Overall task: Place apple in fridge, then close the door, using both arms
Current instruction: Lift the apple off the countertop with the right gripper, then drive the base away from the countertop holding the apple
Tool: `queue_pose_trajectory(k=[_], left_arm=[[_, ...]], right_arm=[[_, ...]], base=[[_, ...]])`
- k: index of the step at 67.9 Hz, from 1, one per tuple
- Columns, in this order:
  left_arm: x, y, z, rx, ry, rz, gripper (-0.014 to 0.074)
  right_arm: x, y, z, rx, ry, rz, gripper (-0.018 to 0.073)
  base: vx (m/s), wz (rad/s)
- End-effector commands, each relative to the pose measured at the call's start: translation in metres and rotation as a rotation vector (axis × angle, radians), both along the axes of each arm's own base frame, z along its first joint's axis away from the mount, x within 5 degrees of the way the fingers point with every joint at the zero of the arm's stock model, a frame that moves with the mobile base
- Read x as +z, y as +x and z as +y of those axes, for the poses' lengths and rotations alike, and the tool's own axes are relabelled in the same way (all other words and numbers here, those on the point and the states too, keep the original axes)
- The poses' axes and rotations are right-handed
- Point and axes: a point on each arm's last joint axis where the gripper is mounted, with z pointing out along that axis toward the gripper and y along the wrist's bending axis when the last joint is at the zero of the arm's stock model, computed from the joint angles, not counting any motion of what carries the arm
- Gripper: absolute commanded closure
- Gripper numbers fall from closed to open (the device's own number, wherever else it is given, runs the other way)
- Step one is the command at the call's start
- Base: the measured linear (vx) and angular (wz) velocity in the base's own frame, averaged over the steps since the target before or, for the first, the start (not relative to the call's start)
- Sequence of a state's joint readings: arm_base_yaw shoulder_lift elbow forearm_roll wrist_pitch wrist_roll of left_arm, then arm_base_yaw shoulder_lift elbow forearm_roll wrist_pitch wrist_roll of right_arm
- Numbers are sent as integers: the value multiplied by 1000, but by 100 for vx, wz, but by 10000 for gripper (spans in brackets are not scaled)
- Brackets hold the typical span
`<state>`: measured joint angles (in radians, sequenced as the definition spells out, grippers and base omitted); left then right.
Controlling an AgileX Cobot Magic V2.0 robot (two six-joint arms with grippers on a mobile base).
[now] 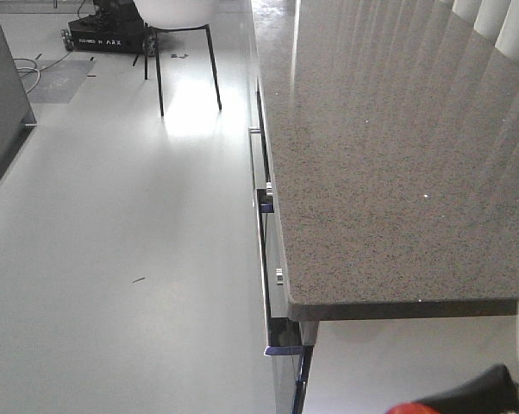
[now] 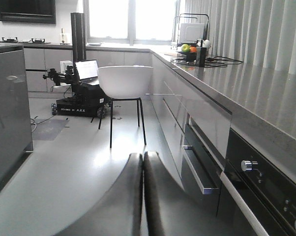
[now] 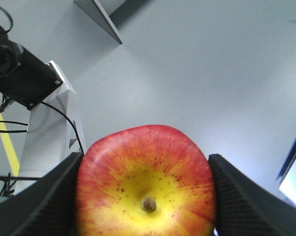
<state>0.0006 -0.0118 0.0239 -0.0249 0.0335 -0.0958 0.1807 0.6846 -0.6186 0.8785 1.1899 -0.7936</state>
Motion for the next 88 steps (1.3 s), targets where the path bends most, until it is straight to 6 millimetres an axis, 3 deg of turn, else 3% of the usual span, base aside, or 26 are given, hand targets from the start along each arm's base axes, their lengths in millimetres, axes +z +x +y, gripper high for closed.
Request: queue_pose_trajectory(k=[1, 16, 26, 88], left_arm=[[4, -1, 0, 2, -5, -79, 603], [4, -1, 0, 2, -5, -79, 603], [4, -1, 0, 2, -5, -79, 603], [4, -1, 0, 2, -5, -79, 603]], right_arm=[[16, -16, 1, 15, 81, -92, 363], [25, -50, -5, 16, 121, -220, 363], [27, -62, -7, 22, 129, -265, 363], [25, -66, -6, 54, 119, -247, 363]], base=[[0, 0], [0, 0], [0, 0], [0, 0]])
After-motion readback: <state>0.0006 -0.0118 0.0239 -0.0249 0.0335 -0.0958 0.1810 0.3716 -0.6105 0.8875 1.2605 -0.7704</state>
